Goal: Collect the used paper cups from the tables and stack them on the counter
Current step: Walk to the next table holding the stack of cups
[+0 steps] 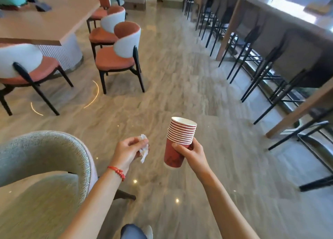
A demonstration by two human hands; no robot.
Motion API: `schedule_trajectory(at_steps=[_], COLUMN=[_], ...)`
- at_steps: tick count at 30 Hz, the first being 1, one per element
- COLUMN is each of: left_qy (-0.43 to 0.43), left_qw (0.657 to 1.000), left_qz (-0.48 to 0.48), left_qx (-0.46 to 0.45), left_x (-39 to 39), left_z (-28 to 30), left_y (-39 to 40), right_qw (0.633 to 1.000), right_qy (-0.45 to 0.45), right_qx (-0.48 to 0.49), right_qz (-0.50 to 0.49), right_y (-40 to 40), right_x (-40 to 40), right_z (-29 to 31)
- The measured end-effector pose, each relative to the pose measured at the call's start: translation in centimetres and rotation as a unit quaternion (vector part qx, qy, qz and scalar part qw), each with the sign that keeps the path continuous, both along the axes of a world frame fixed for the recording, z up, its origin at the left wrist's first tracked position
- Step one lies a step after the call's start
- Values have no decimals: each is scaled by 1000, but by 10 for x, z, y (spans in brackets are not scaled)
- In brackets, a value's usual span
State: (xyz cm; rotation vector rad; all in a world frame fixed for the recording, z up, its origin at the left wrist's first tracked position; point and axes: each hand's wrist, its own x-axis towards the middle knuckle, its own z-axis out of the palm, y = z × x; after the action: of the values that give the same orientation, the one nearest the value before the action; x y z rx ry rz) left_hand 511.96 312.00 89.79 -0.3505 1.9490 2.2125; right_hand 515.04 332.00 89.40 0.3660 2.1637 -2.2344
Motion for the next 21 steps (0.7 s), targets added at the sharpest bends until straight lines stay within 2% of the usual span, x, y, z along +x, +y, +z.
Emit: schedule_trajectory(at_steps=[11, 21], left_qy=[-2, 19], left_qw=[1000, 1000], left_qz=[-31, -2], left_qx=[-5, -7], left_x=[-134, -307], left_z=[10, 15], left_y=[19, 110], right_qw=[1000, 1000], right_qy=[-1, 25], right_qx=[-2, 1], right_qz=[-24, 12], right_y=[18, 101], right_x=[-129, -306], right_z=[0, 5])
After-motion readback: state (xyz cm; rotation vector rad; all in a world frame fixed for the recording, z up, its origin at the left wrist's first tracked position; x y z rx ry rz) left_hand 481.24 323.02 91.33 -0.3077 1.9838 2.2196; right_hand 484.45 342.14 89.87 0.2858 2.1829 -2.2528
